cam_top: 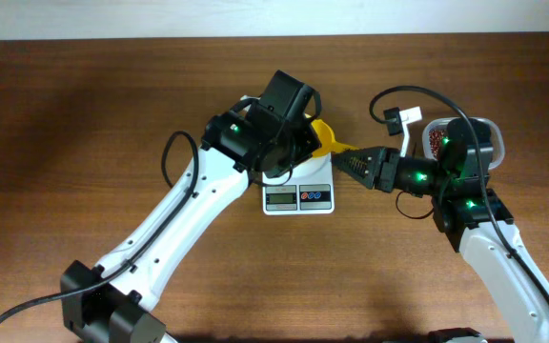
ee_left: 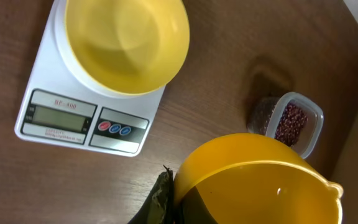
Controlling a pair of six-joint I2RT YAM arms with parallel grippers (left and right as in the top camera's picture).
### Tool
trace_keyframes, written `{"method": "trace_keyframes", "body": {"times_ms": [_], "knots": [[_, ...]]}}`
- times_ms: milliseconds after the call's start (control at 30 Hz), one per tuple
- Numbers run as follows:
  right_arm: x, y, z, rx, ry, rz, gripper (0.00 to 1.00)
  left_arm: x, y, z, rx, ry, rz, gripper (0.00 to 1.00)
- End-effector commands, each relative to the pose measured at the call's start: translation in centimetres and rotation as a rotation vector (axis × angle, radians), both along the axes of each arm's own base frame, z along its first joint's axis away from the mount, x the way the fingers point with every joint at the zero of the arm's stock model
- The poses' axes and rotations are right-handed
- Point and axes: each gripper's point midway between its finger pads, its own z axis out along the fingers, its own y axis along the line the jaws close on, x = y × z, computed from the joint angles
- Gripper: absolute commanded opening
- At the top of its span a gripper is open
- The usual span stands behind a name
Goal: Scoop item into bowl and weigh 50g on scale
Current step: 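Grasp the scoop handle with the right gripper and release the left gripper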
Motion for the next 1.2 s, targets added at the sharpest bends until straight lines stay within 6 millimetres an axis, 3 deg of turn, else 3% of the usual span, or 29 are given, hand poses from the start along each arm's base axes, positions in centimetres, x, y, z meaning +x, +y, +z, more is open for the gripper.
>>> {"method": "trace_keyframes", "body": {"times_ms": [0,467,900,1167], "knots": [[1.0,-0.1,0.3,-0.013,-0.009,-0.044,0.46,-0.3,-0.7,1.5,-0.073,0.012,0.081,0.00],[2.5,-0.6,0.9,-0.008,-0.015,-0.127,0.42,-0.3,-0.6,1.4,-0.146,0.086,0.241,0.00],[2.5,-0.6,0.9,-0.008,-0.014,-0.127,0.13,-0.4,-0.6,1.3,-0.148,0.095,0.255,0.00],[2.4,-0.6,0.8,-0.008,-0.011,-0.126,0.04,-0.4,0.0,1.1,-0.120,0.090,0.272,0.02]]}}
